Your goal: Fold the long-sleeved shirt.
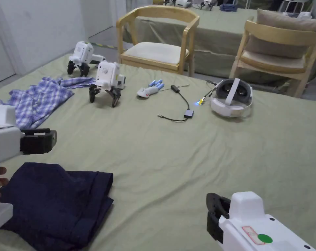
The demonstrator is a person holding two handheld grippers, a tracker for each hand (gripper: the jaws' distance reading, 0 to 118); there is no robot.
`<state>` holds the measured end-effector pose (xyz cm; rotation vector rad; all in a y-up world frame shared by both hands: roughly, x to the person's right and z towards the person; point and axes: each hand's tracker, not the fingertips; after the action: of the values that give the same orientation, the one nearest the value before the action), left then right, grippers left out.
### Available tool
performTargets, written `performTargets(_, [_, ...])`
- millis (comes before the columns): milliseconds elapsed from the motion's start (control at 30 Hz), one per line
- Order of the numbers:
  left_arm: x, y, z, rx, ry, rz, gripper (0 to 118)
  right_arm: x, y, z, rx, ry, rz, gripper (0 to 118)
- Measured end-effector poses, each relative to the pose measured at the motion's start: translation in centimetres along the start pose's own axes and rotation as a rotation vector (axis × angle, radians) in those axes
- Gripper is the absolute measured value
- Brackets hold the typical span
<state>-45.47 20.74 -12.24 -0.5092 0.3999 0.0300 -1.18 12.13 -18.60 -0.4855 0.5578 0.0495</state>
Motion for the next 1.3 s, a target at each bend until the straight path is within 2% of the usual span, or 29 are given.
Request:
performTargets(100, [7.4, -0.9, 2.5, 0.141, -0.069, 0.047, 96, 4.4, 1.0, 3.6, 0.052, -0.136, -0.038, 0])
performTargets(167, [12.6, -1.6, 3.2, 0.229, -0.12, 0.029, 78, 7.1, 1.4, 5.7, 0.1, -0.245, -0.059, 0])
performTargets(200, [15.4, -2.1, 3.8, 0.269, -0.162, -0.009, 64, 8.5, 1.7, 6.8, 0.12, -0.282, -0.057, 0])
performTargets(233, [17.8, -2.5, 4.3, 0.296, -0.174, -0.016, 39, 9.7, 1.9, 7.8, 0.134, -0.316, -0.068, 0])
performTargets(267, [20.4, -2.8, 4.9, 0.328, -0.192, -0.014, 19, 10.8, 2.2, 9.0, 0.161, -0.358, -0.082, 0])
performTargets(300, [23.2, -2.3, 5.6, 0.308, -0.214, 0.0, 5, 11.8, 2.5, 10.1, 0.183, -0.39, -0.082, 0])
performTargets(400, [28.5, -1.4, 6.6, 0.318, -0.34, 0.033, 3, 14.4, 2.9, 12.3, 0.25, -0.461, -0.072, 0])
performTargets(467, [31.6, -0.5, 7.2, 0.352, -0.32, -0.008, 2, 15.3, 3.5, 13.5, 0.299, -0.505, -0.045, 0])
performTargets(567, [34.2, 0.6, 7.9, 0.363, -0.383, 0.009, 2, 15.9, 5.0, 14.5, 0.338, -0.525, -0.009, 0])
performTargets(633, [35.5, 1.3, 8.3, 0.38, -0.367, -0.013, 2, 16.2, 5.9, 14.8, 0.354, -0.527, -0.013, 0])
performTargets(900, [36.1, 4.0, 9.3, 0.409, -0.393, -0.018, 2, 15.7, 9.1, 15.3, 0.387, -0.527, 0.007, 0])
performTargets(1300, [33.6, 5.2, 8.8, 0.4, -0.358, -0.021, 2, 16.4, 9.6, 15.4, 0.41, -0.542, 0.015, 0])
